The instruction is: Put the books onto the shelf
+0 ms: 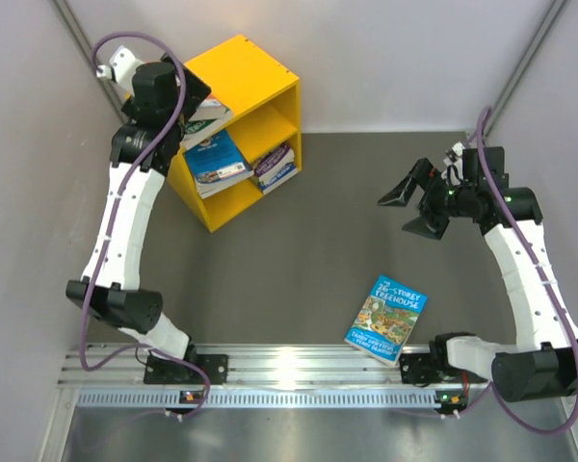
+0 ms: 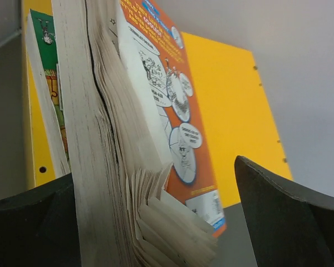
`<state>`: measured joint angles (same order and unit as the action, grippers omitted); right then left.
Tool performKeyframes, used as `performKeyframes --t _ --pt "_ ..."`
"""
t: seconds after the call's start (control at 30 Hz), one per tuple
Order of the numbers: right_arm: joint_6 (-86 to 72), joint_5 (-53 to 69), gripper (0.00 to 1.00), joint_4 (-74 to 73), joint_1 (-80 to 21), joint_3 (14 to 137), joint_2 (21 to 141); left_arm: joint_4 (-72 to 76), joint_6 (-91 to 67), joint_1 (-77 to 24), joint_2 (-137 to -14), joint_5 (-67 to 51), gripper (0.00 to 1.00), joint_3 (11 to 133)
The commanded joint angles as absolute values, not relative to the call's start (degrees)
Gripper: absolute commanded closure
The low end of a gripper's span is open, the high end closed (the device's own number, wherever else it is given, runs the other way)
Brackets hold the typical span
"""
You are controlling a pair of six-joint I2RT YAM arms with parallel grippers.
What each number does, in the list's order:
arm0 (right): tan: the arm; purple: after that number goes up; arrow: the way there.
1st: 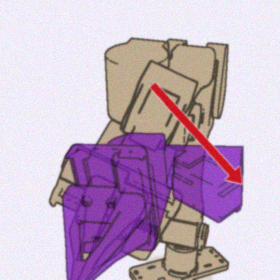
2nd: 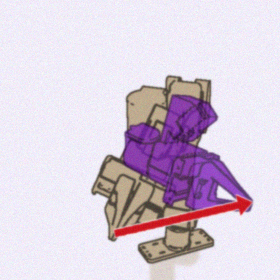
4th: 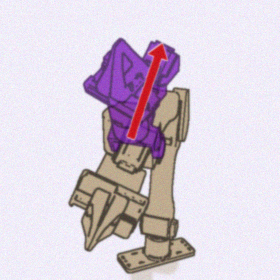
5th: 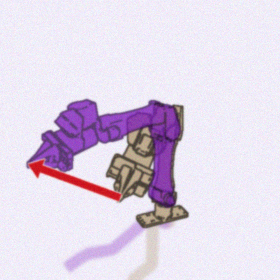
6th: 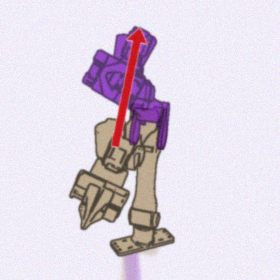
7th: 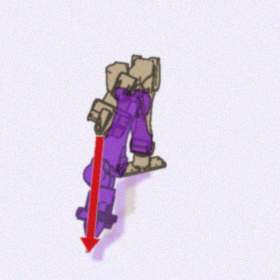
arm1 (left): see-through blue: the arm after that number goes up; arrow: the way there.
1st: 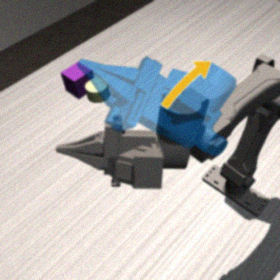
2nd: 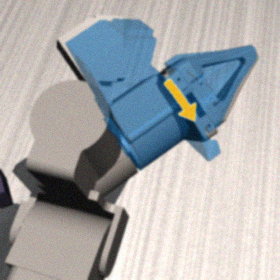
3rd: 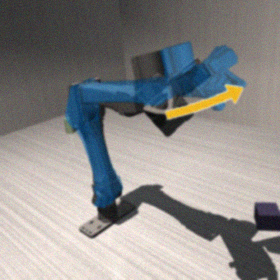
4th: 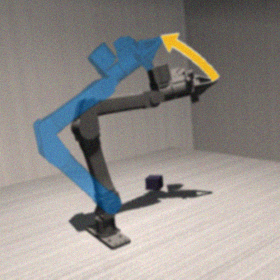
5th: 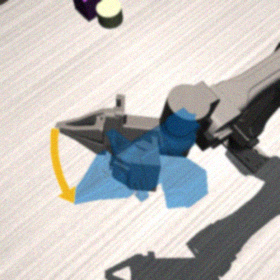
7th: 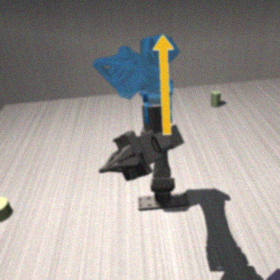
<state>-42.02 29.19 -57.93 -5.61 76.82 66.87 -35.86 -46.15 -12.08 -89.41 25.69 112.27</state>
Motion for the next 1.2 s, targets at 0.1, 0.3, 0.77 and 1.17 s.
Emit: performKeyframes --t 0.1,0.3,0.77,1.17 --pt "-41.4 29.3 0.0 -55.5 -6.0 77.8 67.1 -47.1 -33.8 -12.1 -92.8 30.1 0.01 119.2" --pt "-41.3 29.1 0.0 -55.5 -6.0 77.4 67.2 -48.1 -28.7 -13.0 -92.1 35.0 0.01 118.6" --pt "-40.5 30.0 0.0 -52.9 -6.9 80.7 68.1 -40.2 -25.5 -13.3 -83.9 38.5 0.01 112.4" --pt "-42.4 29.3 0.0 -50.4 -10.0 81.2 69.4 -34.6 -26.4 -13.2 -82.3 34.4 0.01 112.7"
